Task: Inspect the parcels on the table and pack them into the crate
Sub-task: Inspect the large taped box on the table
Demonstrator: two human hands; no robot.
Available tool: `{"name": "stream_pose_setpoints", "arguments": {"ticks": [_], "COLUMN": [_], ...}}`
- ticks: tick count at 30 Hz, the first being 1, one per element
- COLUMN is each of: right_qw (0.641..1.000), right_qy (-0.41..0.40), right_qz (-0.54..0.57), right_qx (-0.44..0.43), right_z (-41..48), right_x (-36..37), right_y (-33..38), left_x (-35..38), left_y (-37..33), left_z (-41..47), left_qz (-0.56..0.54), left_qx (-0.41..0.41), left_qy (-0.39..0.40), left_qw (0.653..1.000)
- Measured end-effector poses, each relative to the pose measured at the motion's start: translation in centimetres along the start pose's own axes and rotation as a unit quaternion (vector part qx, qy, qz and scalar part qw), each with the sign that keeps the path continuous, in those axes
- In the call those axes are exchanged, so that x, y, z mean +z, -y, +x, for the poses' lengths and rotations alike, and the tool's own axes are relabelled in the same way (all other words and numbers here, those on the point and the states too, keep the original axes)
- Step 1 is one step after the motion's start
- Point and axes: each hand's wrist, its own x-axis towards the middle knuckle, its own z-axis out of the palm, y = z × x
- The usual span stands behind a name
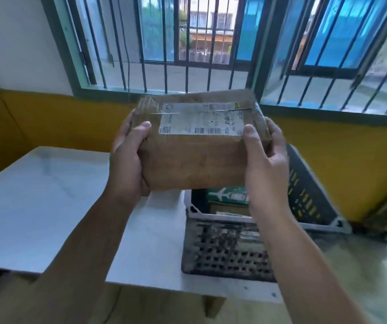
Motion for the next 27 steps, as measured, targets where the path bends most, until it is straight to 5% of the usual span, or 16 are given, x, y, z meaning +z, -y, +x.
{"name": "stream_pose_setpoints", "arguments": {"ticks": [12, 19, 27], "right_qw": [0.997, 0.987, 0.952], "right_qy": [0.025, 0.05, 0.103], "right_qz": [-0.056, -0.095, -0.232], "right_qx": [0.05, 0.116, 0.17], "right_z": [7.2, 8.3, 9.0], "right_x": [-12.8, -14.3, -14.8], "right_y": [-3.9, -6.7, -9.9], "left_x": [11.5, 11.1, 9.9], "left_y": [6.8, 8.9, 11.0], "left_z": [-1.5, -1.2, 0.4], "left_qz": [0.074, 0.084, 0.21], "left_qx": [-0.075, -0.129, -0.258], "left_qy": [0.032, 0.049, 0.077], "left_qw": [0.994, 0.987, 0.94]}}
